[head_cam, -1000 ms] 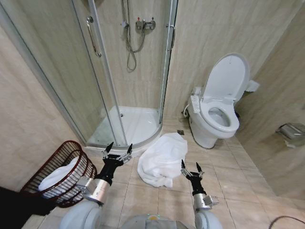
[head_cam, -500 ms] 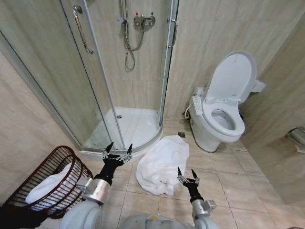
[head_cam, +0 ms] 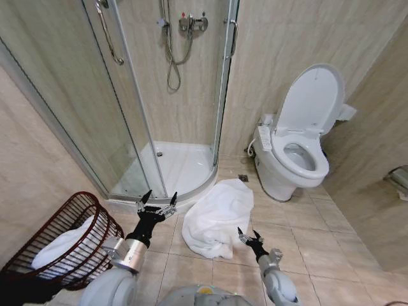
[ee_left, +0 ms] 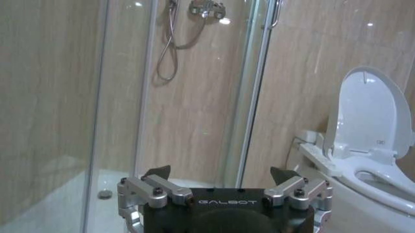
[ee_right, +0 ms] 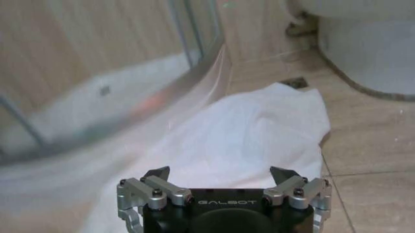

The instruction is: Discard the used towel into the hamper.

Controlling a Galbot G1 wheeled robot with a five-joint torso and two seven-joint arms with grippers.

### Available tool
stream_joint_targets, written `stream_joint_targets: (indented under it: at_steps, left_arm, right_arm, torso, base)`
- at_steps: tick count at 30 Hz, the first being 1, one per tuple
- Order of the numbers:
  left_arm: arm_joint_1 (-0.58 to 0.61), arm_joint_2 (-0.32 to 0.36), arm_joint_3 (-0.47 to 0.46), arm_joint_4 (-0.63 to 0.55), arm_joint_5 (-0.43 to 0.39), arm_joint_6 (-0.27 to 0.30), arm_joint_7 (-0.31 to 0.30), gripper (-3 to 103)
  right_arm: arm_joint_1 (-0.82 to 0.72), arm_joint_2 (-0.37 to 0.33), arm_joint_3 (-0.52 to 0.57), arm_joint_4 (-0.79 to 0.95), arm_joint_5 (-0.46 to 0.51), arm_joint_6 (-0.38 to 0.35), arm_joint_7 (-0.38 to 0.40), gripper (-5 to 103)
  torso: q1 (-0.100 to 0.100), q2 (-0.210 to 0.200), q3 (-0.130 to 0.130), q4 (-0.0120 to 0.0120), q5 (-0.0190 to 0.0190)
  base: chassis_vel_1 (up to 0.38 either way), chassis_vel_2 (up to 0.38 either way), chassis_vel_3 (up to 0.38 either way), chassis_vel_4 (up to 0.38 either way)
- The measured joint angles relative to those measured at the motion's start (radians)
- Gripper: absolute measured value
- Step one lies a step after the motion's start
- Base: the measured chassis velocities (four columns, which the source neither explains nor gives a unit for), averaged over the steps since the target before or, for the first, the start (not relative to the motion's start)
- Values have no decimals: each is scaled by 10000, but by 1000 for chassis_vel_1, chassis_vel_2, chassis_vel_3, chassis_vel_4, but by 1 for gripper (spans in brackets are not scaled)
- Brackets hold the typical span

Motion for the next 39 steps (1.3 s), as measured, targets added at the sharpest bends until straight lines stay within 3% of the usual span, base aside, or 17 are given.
stream_joint_targets:
  at_steps: [1, 6, 17, 20, 24, 33, 39]
  left_arm:
    - [0, 0, 0, 0, 0, -1, 0, 100]
    - [0, 0, 0, 0, 0, 0, -1, 100]
    - [0, 0, 0, -1, 0, 0, 0, 100]
    - [0, 0, 0, 0, -1, 0, 0, 100]
    - [0, 0, 0, 0, 0, 0, 0, 100]
    - [0, -1, 0, 0, 0, 0, 0, 100]
    - [0, 0, 0, 0, 0, 0, 0, 100]
  right_arm:
    - [145, 54, -116, -310, -613, 240, 27, 100]
    - [902, 170, -792, -1291, -1681, 367, 25, 100]
    - [2029, 465, -2165, -2089, -2144, 45, -188, 100]
    - [2433, 793, -2433, -2862, -2967, 422, -231, 100]
    - [2669, 895, -2632, -3605, -3226, 580, -322, 100]
    - [3067, 1232, -2008, -4901, -3708, 760, -226, 100]
    - [3018, 354, -1333, -4937, -2998, 537, -581, 101]
  torso:
    - [-17, -47, -30, 0, 1]
    - [-85, -242, -153, 0, 0]
    - [-206, -609, -402, 1, -3]
    - [-259, -782, -522, 1, -3]
    - [-311, -927, -614, -1, -5]
    - [-396, -1248, -851, 1, -1]
    - [-463, -1518, -1056, -4, -6]
  base:
    - [0, 0, 0, 0]
    - [0, 0, 0, 0]
    - [0, 0, 0, 0]
    - [0, 0, 0, 0]
    - [0, 0, 0, 0]
    - [0, 0, 0, 0]
    - [0, 0, 0, 0]
